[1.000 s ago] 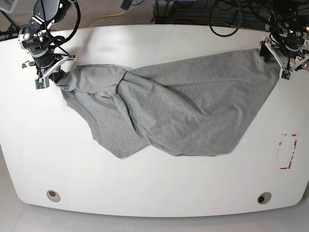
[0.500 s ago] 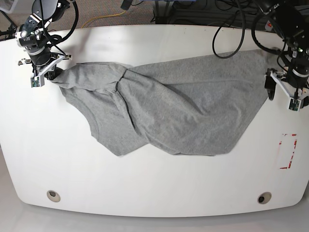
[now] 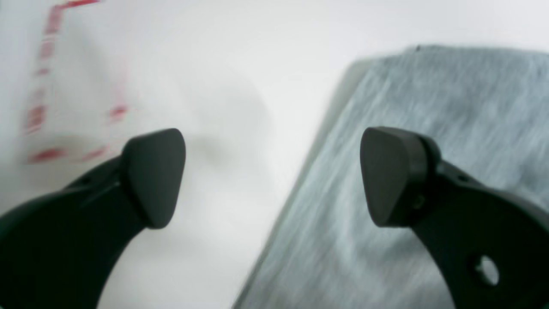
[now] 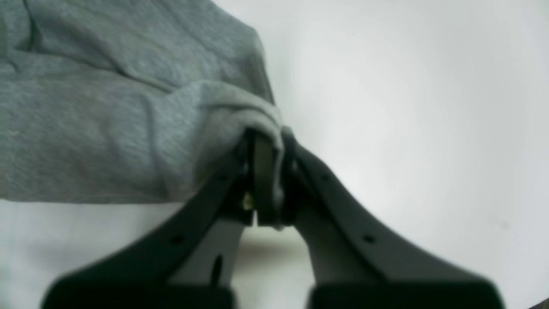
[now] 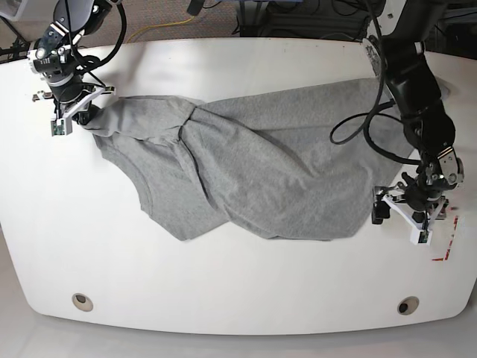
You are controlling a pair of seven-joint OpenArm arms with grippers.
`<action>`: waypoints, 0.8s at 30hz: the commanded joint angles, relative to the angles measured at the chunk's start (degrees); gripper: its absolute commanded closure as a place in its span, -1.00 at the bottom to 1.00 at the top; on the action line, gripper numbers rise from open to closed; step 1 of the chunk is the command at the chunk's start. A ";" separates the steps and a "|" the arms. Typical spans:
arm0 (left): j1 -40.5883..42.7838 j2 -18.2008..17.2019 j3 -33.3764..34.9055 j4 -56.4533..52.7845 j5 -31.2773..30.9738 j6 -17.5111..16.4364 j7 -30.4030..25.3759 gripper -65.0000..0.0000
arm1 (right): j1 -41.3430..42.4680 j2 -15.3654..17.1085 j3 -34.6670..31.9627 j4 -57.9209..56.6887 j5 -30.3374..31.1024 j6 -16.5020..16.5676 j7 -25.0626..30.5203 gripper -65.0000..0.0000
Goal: Fold the T-shirt properly
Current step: 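Release the left gripper and regrasp the shirt edge further along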
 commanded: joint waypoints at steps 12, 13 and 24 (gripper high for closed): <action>-8.04 -0.77 7.01 -21.91 -0.98 -0.33 -10.43 -0.87 | 0.05 -1.09 0.48 1.70 0.61 0.06 1.60 1.00; -8.04 -0.77 7.10 -22.88 -0.98 -0.33 -10.43 -0.87 | -0.04 -1.09 0.48 1.96 0.61 0.06 1.60 1.00; -8.30 1.78 7.63 -25.16 -0.90 -5.08 -10.08 -0.52 | -0.13 -1.36 0.48 2.31 0.88 0.06 1.60 1.00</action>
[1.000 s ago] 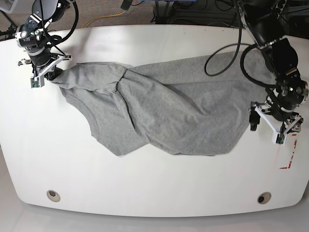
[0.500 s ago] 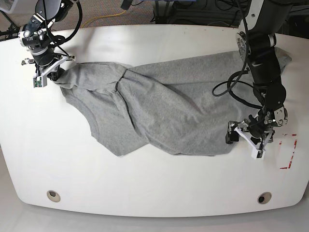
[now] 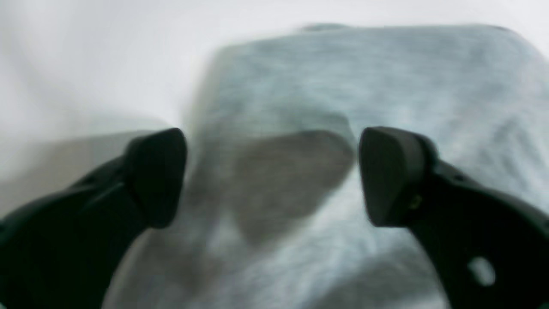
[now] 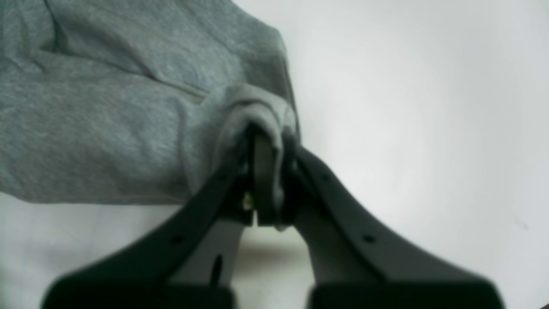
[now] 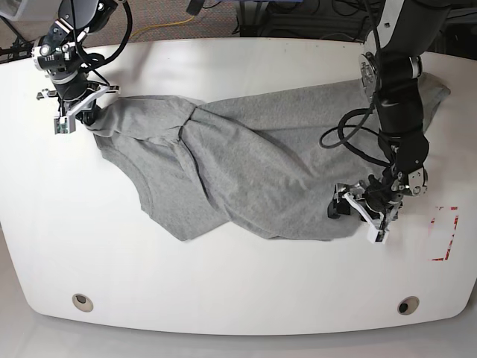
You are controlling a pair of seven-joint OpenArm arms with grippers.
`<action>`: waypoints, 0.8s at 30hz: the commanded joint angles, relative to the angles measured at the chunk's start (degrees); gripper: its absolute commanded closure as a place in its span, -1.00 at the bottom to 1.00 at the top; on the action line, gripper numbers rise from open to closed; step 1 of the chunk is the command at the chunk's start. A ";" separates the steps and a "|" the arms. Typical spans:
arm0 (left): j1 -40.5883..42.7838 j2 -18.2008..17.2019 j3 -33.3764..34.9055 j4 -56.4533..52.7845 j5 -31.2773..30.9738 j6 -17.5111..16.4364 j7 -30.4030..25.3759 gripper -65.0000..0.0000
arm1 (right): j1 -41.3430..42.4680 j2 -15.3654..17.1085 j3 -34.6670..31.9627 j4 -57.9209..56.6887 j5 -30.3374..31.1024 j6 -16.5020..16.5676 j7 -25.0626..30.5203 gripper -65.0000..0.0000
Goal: Fold the T-shirt properly
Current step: 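Release the left gripper and regrasp the shirt edge further along, then lift the shirt with both grippers and lay it back flatter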
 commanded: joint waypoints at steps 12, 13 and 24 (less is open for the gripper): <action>1.15 -0.56 4.00 7.93 0.13 -3.74 1.73 1.00 | 1.34 0.70 -0.20 1.02 0.44 -0.07 1.16 1.00; 2.56 -0.65 4.00 10.48 0.13 -3.74 1.90 1.00 | 1.52 0.70 -0.20 0.94 0.35 -0.07 1.16 1.00; 11.17 -0.65 3.82 44.32 -0.04 -3.74 15.26 1.00 | 5.65 3.86 -0.29 0.76 0.08 -0.07 1.07 1.00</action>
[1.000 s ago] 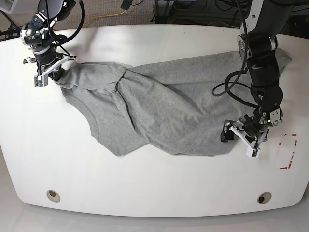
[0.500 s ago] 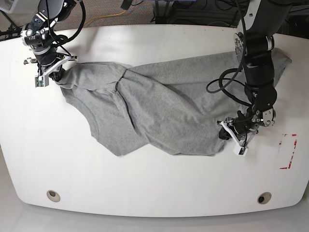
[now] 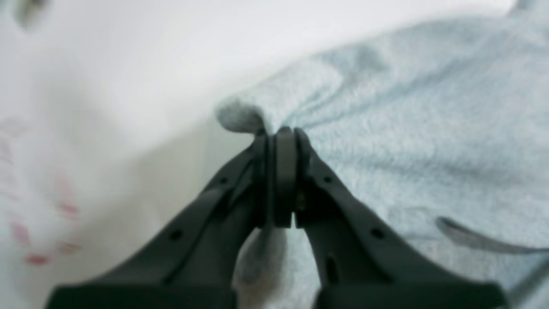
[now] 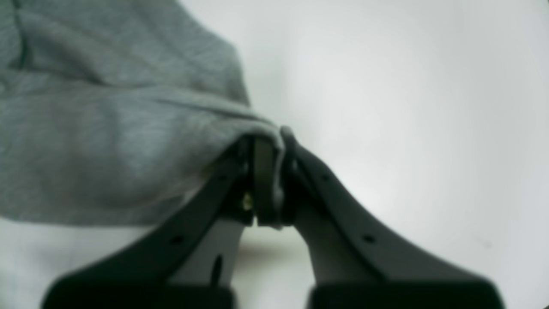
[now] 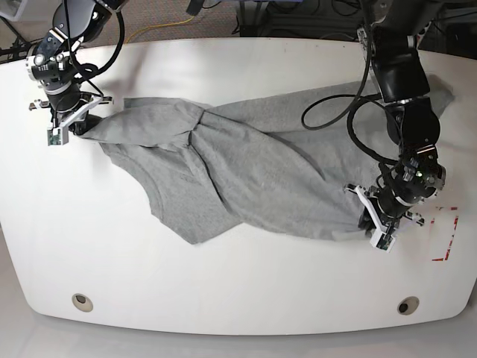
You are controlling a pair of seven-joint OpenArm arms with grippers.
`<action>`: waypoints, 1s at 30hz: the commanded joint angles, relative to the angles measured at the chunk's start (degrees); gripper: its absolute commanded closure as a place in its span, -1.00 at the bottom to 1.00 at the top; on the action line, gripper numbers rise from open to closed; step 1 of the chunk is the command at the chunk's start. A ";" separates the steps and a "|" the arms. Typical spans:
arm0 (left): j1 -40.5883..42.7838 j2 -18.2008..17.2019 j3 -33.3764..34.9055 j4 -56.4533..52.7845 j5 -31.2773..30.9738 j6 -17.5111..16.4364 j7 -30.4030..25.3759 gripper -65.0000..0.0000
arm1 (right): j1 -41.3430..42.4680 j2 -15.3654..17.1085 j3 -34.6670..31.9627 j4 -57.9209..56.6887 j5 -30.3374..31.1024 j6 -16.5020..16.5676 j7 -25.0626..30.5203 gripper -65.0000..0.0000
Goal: Fold the T-shirt properly
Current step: 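Lift the shirt with both grippers and lay it back flatter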
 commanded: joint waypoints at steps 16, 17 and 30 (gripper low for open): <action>-2.77 -0.61 -4.88 34.04 -0.28 0.09 19.72 1.00 | 26.55 10.23 -12.49 -13.09 -6.29 -0.07 1.49 1.00; -3.65 -0.61 -5.50 34.04 -0.28 0.09 20.07 1.00 | 28.05 10.93 -13.01 -13.97 -6.29 -0.07 1.49 1.00; -22.64 -4.12 -6.20 33.95 -0.28 0.26 22.27 1.00 | 50.46 19.02 -24.71 -20.21 -6.29 -0.07 1.40 1.00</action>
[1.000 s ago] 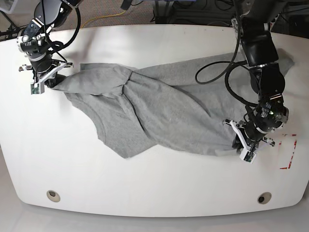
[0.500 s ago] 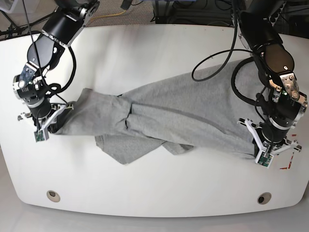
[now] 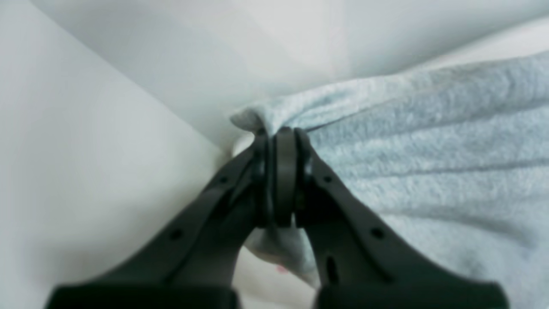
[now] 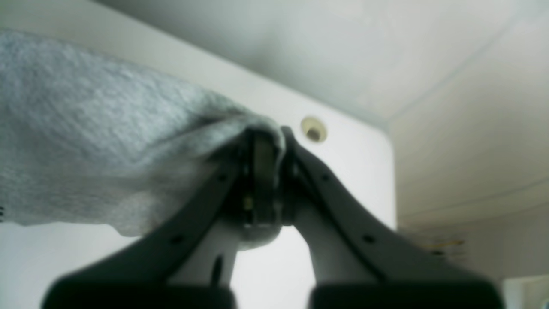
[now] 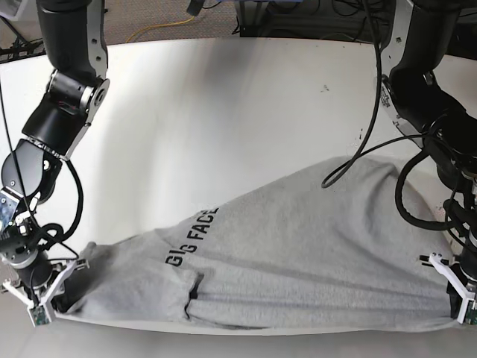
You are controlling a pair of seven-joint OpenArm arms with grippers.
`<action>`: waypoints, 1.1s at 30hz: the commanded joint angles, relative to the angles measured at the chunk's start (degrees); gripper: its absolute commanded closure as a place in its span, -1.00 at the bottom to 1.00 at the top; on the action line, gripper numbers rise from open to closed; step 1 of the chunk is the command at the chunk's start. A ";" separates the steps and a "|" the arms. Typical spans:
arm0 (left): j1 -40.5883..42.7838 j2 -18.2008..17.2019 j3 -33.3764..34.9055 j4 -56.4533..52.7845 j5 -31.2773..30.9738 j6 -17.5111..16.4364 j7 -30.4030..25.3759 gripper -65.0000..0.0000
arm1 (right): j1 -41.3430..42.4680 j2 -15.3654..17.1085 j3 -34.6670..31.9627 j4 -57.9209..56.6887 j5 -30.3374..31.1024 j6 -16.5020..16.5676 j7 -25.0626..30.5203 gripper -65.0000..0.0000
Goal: Fold the T-shirt properly
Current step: 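Lift the shirt with both grippers and lay it back flatter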
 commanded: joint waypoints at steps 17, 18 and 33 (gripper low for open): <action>-21.02 -3.20 5.11 0.80 0.35 0.18 -1.60 1.00 | 26.44 7.46 -6.84 3.78 0.77 -0.62 -15.02 1.00; -20.14 -3.28 5.11 0.80 0.26 0.18 -1.60 1.00 | 24.77 7.46 -6.40 5.01 0.77 -0.62 -15.64 1.00; 7.82 -4.43 0.89 1.24 0.09 -2.42 -4.68 1.00 | -12.33 -0.54 4.15 28.40 0.86 -0.62 -18.89 1.00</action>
